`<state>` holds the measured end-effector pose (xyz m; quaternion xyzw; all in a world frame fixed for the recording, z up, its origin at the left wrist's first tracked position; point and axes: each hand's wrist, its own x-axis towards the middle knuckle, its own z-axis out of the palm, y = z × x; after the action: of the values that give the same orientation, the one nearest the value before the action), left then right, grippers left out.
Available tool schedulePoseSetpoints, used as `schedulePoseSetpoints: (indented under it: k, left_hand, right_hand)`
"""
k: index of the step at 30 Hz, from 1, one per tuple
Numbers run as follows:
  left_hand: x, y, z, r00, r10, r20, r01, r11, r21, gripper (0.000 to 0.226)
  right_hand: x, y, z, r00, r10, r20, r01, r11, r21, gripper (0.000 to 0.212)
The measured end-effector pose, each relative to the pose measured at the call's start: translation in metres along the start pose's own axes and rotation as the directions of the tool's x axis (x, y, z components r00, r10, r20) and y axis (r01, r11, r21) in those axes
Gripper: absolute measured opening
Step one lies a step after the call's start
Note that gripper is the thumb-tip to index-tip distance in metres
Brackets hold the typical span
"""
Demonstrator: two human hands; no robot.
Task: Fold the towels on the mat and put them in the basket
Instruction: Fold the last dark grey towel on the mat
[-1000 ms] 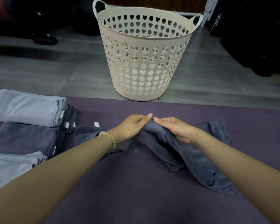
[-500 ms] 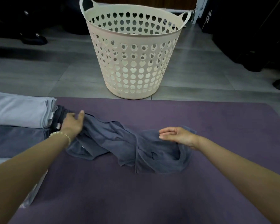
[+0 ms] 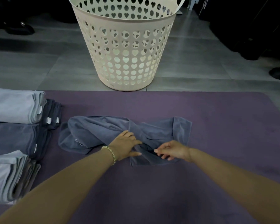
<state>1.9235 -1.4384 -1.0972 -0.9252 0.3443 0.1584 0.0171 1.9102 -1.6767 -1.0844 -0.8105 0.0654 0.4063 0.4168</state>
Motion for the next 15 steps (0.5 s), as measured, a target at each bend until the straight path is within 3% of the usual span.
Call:
schedulePoseSetpoints:
  k: [5,7,9,10,12,15]
  left_hand:
    - [0.008,0.003,0.006,1.0,-0.022,-0.007,0.021,0.997,-0.069,0.038]
    - [0.013,0.009,0.005,0.994,-0.097,-0.047,0.073,0.928,-0.366,0.026]
    - [0.022,0.018,-0.004,0.983,-0.181,-0.004,0.133,0.732,-0.668,0.026]
    - [0.029,0.025,-0.01,0.981,-0.195,0.016,0.142,0.652,-0.745,0.031]
    - [0.041,0.041,-0.023,0.98,-0.185,0.078,0.17,0.554,-0.815,0.043]
    - [0.05,0.069,-0.044,0.977,-0.079,0.196,0.209,0.501,-0.84,0.035]
  right_hand:
    - [-0.016,0.028,0.002,0.92,0.384,0.076,-0.389,0.919,0.065,0.06]
    - [-0.02,0.041,0.002,0.914,0.391,0.107,-0.404,0.856,0.323,0.08]
    - [-0.023,0.049,0.006,0.944,0.309,0.114,-0.31,0.716,0.625,0.101]
    - [-0.023,0.053,0.01,0.958,0.266,0.11,-0.257,0.622,0.74,0.099]
    - [-0.021,0.054,0.02,0.975,0.203,0.09,-0.172,0.43,0.886,0.074]
    - [-0.021,0.045,0.017,0.993,0.113,0.041,-0.073,0.295,0.953,0.054]
